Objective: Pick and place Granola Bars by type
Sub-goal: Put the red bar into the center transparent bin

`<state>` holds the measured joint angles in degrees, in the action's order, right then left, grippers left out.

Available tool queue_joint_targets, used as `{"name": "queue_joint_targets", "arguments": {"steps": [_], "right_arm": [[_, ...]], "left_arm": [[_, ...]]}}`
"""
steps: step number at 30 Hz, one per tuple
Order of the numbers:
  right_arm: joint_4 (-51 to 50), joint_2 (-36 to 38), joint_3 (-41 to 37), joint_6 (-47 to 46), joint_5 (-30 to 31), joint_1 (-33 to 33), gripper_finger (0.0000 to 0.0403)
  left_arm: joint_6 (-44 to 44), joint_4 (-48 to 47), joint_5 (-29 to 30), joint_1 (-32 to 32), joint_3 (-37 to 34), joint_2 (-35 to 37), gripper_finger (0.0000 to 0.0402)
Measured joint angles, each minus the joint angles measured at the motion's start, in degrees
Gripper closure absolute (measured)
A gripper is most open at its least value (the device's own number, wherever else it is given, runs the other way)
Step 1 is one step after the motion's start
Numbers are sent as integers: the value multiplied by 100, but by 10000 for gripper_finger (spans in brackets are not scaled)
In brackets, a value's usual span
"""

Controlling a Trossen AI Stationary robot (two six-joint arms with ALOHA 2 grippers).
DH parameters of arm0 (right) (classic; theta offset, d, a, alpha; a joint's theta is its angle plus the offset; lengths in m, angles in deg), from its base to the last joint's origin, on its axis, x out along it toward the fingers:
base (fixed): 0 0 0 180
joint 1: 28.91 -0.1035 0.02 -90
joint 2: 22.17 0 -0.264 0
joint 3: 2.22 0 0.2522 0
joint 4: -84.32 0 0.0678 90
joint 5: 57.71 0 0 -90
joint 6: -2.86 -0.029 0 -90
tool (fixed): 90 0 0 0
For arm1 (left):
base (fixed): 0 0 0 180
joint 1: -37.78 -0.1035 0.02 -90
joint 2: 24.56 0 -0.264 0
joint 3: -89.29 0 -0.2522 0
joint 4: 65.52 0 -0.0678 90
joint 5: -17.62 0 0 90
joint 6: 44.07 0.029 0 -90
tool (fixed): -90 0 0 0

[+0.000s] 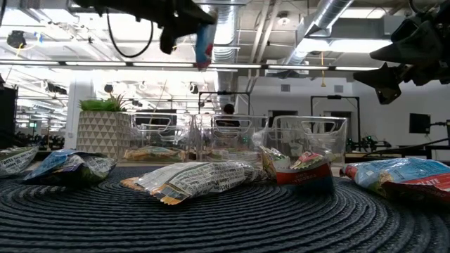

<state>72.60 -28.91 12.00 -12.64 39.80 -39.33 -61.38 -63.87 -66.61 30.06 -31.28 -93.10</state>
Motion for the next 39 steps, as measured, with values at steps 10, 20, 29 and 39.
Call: {"name": "queue_joint_targets", "arguments": {"steps": [10,20,29,39], "right_arm": [[2,2,0,0,-7,1,159],[2,0,-1,0,-2,1,159],[3,1,-1,0,-2,1,159],[2,1,0,0,-1,1,159]], "left_arm": [[1197,-1977,-551,-939,1618,-1458,329],[2070,-2878,-561,-1226,3106,-2887,329],[2316,-3579,-533,-1398,3980,-3887,329],[2374,-3973,-526,-1517,4229,-4526,329]]}}
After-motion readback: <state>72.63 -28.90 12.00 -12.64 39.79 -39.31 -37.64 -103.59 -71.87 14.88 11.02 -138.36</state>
